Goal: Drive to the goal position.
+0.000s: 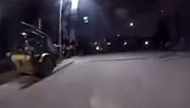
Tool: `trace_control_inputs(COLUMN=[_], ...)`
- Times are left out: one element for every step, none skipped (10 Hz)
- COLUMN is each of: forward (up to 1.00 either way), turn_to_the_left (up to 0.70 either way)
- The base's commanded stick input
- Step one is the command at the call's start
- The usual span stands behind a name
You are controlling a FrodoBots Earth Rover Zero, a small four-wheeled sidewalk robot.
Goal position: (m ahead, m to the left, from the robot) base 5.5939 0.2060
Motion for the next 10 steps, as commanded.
trace_control_inputs(forward=[0.5,0.5,0.5,0.5,0.5,0.5,0.5,0.5,0.5,0.5], turn_to_the_left=[0.0,-0.04,-0.33,-0.48,-0.5,-0.5,-0.5,-0.5,-0.5,-0.34])
